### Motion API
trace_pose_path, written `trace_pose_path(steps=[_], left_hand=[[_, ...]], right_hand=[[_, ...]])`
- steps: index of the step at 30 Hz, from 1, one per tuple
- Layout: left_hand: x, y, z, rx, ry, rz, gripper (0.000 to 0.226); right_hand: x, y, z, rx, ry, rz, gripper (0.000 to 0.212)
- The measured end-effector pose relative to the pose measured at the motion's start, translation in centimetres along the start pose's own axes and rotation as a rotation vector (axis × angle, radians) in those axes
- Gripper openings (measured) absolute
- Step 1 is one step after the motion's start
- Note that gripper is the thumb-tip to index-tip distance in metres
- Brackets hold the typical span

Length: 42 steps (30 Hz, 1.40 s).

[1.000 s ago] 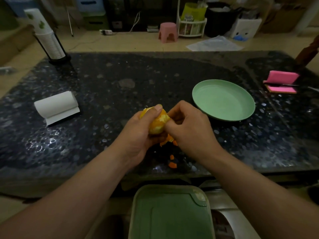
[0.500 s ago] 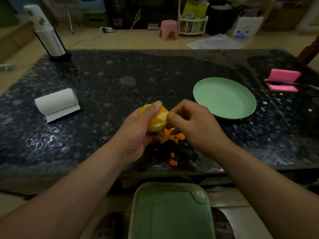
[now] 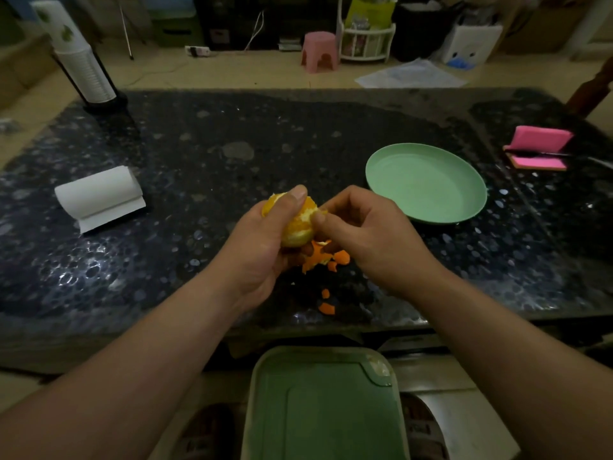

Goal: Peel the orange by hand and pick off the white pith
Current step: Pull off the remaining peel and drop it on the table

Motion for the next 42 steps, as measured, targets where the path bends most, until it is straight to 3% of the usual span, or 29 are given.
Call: trace_pose_path(steps=[6, 11, 18, 25, 30, 35, 42], left_hand=[[-0.2, 0.3, 0.0, -0.037, -0.114, -0.012, 0.028], [0.0, 0.3, -0.2, -0.034, -0.088, 0.027, 0.031], [-0.1, 0.2, 0.1, -0.047, -0.088, -0.003, 0.026], [0.9, 0.1, -0.1, -0.123, -0.211, 0.1, 0.041], [0.7, 0.1, 0.1, -0.16, -0.27, 0.098, 0.047], [0.8, -0.2, 0.1, -0.118, -0.141, 0.059, 0.05], [0.7, 0.2, 0.0, -0.137, -0.202, 0.056, 0.045]], right_hand=[[0.1, 0.5, -1.0, 0.081, 0.262, 0.069, 0.013], [0.2, 0.7, -1.5, 0.145, 0.31, 0.141, 0.01], [0.5, 0.3, -0.6, 0.045, 0.2, 0.071, 0.005], [-0.7, 0.5, 1.5, -0.296, -0.15, -0.051, 0.01], [-0.4, 0.4, 1.6, -0.245, -0.093, -0.008, 0.007], [-1.4, 0.8, 1.7, -0.312, -0.339, -0.091, 0.011], [-1.3, 0.1, 2.2, -0.249, -0.218, -0.006, 0.008]])
Point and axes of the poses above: each hand's wrist, its own y-axis away from the middle knuckle, its own x-axis out of the back of the hand, z = x × y, the point moved 9 cm from there along -y, towards the middle knuckle, and after that the axes turned 4 degrees about -y, right-handed, at the moved point
